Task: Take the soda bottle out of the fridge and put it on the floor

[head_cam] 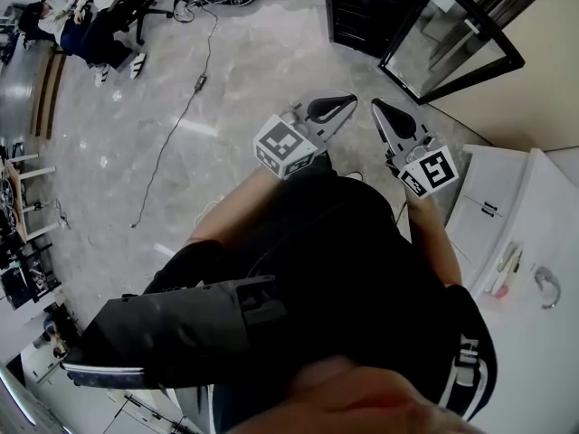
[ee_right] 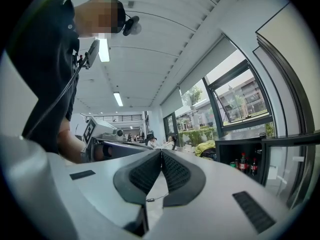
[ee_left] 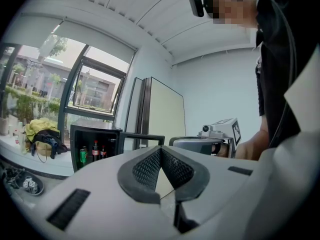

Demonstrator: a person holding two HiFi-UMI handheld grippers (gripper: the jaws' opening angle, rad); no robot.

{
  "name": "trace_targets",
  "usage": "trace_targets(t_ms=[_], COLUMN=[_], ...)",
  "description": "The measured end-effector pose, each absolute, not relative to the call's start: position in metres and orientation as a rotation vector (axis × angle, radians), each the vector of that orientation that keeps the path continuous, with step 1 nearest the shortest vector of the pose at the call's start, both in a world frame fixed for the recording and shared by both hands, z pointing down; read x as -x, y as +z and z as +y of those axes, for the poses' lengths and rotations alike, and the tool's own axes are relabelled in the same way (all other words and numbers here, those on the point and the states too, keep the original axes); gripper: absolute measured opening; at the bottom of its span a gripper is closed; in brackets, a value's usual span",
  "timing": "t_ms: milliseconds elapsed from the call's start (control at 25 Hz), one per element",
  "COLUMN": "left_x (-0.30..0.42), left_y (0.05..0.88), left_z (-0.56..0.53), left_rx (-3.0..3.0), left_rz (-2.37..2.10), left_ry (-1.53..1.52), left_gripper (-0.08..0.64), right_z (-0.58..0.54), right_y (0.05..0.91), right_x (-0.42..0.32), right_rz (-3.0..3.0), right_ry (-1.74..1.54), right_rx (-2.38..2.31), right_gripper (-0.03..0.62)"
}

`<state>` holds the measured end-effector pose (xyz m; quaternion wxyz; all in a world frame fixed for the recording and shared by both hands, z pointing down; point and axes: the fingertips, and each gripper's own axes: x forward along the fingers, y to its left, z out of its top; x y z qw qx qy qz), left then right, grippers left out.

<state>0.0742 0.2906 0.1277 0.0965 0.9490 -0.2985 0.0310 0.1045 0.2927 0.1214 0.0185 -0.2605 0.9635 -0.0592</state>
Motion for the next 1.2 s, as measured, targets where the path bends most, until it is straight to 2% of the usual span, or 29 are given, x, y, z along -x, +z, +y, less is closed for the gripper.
trace_targets(t_ms=[880,1200], left_x=[0.024,0.033], left_y=[0.131,0.134], left_z=[0.125,0.098], left_rx=[-2.883,-2.876], left_rz=[-0.647,-0.633], left_ry=[0.046,0.047], left_gripper=[0.002,0.001], right_z=[0.141,0.116], right_y=[0.131,0.133], right_x=[-0.001,0.002], right_rz=[3.001,2.982], right_ry=[-0.172,-0.193], right_rx=[1.056,1.111], right_gripper=[0.014,0.014])
